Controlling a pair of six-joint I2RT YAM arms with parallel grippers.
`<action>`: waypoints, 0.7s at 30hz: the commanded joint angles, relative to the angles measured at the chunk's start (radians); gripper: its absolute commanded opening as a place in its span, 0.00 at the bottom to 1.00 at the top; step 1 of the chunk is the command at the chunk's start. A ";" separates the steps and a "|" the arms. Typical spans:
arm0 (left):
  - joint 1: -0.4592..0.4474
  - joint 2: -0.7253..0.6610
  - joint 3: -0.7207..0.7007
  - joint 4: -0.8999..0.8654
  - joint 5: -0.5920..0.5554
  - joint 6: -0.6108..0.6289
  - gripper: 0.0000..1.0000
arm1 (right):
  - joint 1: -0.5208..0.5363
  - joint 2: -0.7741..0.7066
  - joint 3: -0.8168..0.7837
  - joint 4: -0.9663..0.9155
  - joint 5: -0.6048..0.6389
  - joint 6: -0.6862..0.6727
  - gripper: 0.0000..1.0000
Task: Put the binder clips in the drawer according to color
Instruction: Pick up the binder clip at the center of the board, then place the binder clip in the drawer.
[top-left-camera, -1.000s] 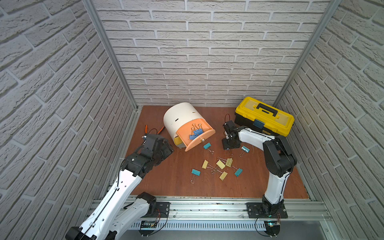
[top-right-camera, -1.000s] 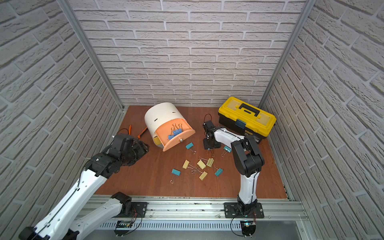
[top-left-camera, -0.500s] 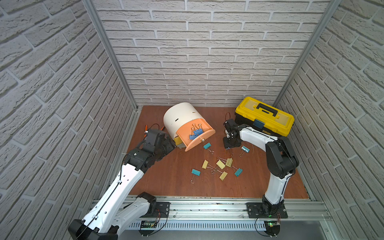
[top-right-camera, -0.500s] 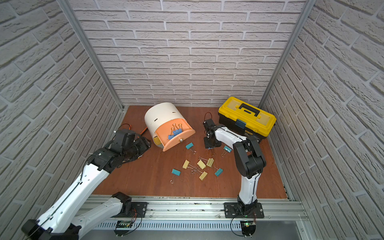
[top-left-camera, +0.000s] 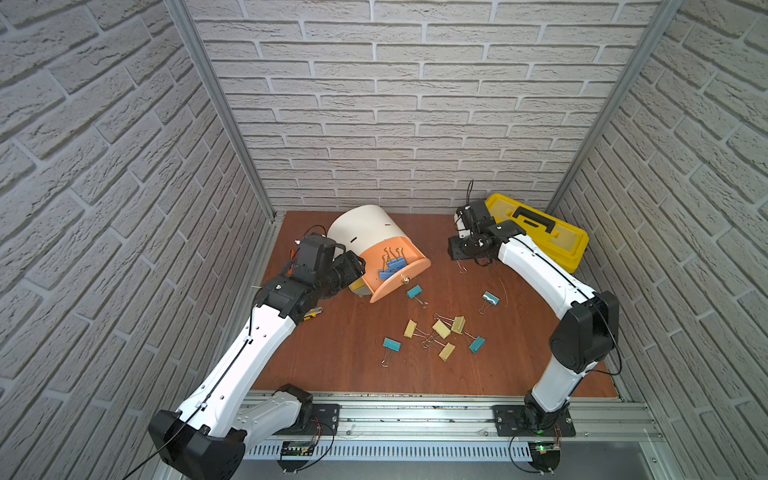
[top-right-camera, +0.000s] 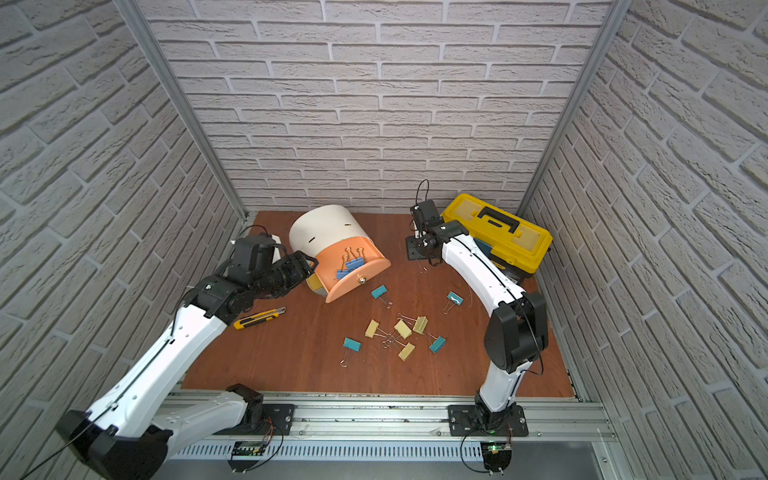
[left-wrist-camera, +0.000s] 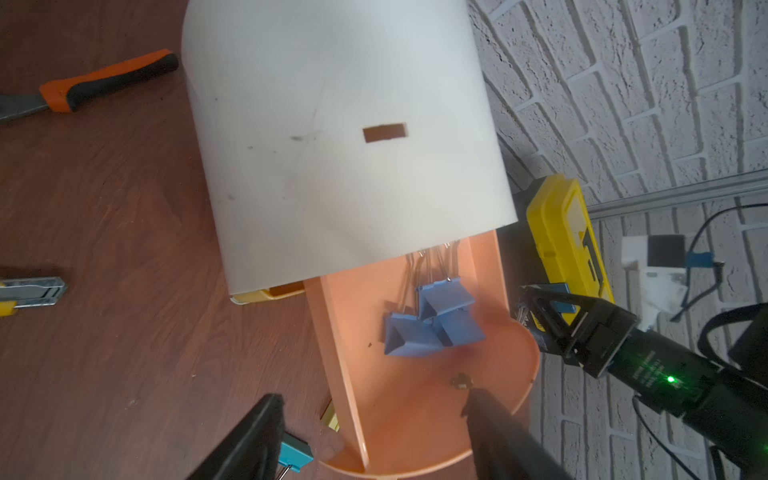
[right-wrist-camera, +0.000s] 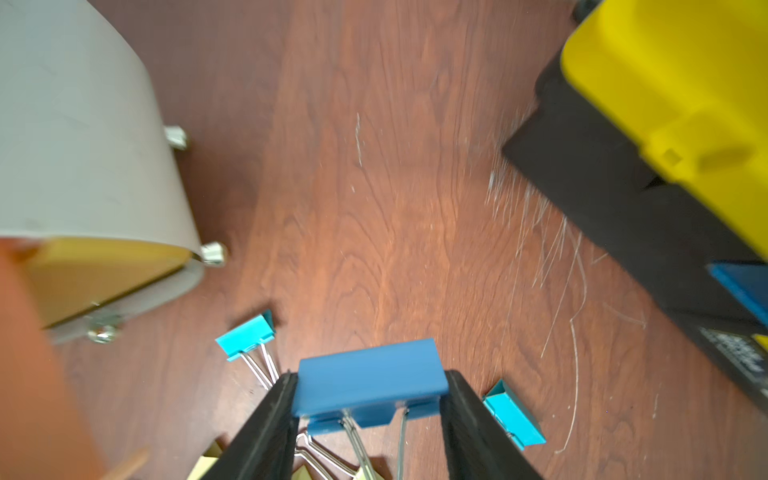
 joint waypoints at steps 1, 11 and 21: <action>-0.004 0.016 0.032 0.081 0.049 0.026 0.74 | 0.010 -0.047 0.084 -0.038 -0.037 -0.014 0.43; -0.007 0.054 0.044 0.152 0.095 0.021 0.74 | 0.090 -0.049 0.289 -0.033 -0.110 0.028 0.43; -0.006 -0.004 -0.002 0.099 0.026 -0.002 0.74 | 0.248 -0.011 0.402 0.045 -0.210 0.096 0.43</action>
